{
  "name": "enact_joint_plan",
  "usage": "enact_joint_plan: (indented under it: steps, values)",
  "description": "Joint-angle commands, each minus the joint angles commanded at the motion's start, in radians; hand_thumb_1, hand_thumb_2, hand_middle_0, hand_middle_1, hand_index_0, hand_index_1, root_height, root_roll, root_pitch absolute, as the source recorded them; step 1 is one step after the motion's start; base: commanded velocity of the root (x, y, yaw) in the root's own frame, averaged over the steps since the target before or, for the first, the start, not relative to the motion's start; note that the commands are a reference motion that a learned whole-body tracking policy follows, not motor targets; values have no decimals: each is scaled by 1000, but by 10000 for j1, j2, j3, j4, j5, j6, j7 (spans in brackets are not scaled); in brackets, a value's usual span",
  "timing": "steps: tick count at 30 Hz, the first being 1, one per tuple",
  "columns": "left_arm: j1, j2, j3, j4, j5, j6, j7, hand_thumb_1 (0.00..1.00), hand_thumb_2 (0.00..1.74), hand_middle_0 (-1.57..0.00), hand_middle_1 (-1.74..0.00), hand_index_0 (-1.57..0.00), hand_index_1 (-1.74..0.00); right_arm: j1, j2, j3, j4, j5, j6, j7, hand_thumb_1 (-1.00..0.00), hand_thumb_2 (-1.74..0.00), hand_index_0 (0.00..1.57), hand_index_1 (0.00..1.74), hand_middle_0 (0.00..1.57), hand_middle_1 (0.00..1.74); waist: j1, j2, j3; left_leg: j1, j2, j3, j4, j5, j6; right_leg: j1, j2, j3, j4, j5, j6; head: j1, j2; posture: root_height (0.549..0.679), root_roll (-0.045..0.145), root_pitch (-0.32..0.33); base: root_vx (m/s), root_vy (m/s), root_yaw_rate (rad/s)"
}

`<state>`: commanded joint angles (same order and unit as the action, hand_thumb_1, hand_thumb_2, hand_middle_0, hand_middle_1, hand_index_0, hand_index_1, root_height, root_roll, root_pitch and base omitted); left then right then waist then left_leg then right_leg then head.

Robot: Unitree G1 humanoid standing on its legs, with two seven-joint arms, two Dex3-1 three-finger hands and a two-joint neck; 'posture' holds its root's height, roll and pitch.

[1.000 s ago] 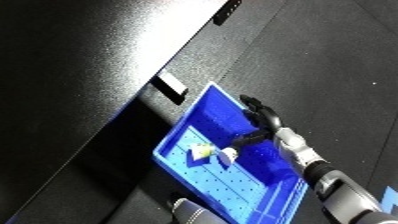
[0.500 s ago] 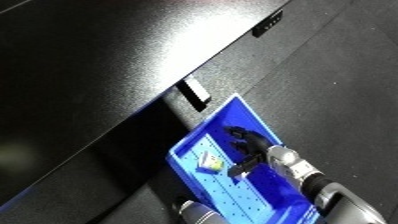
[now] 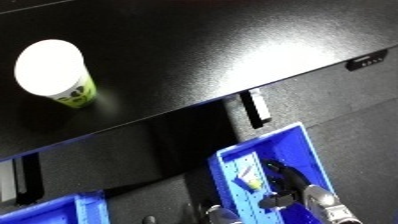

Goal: Pick up the object and place it into the box

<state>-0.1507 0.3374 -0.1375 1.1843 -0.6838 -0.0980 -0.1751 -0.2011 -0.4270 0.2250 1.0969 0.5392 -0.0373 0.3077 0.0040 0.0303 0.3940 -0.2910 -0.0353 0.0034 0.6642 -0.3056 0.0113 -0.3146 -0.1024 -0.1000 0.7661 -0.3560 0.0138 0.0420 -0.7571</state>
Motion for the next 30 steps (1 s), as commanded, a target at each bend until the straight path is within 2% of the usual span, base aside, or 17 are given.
enact_joint_plan:
  steps: [6,10,16,20,25,30]
  values:
    - [-169,80,-63,92,229,8,-171,0,0,0,0,0,0,-15,243,134,142,-84,-8,-365,0,0,0,0,0,0,169,18,76,81,48,-90,-467,371,-82,49,-141,-190,-109,103,168,-1611,310,641,49,-66,20,-15,191]
    - [-225,128,-140,59,362,-28,-205,0,0,0,0,0,0,21,321,208,132,5,-7,-557,0,0,0,0,0,0,275,11,192,38,66,-180,-549,483,-100,30,-242,-298,-69,126,231,-2539,482,640,47,-67,23,-3,159]
    - [-233,300,-145,-255,313,-75,-518,0,0,0,0,0,0,120,371,334,-40,204,1,-758,0,0,0,0,0,0,365,-30,378,-44,49,-265,-447,440,-60,6,-323,-379,-35,120,277,-3704,571,640,46,-66,11,5,90]
    - [-286,474,-118,-589,211,65,-930,0,0,0,0,0,0,105,382,442,-99,233,-53,-799,0,0,0,0,0,0,418,-60,468,-111,40,-295,-293,350,-4,-6,-334,-416,24,85,277,-4190,-92,639,44,-66,-10,7,22]
    - [-354,507,24,-814,-536,545,-1726,0,0,0,0,0,0,33,511,554,48,179,-185,-812,0,0,0,0,0,0,455,-76,479,2,91,-331,-331,317,44,112,-369,-439,22,45,298,-4435,-370,639,40,-74,28,4,3]
    - [-516,474,-81,-1049,-687,220,-2421,0,0,0,0,0,0,-87,538,590,309,213,-224,-695,0,0,0,0,0,0,489,-80,459,115,128,-289,-477,341,23,212,-420,-487,-109,78,349,-4442,-597,639,37,-76,16,15,-12]
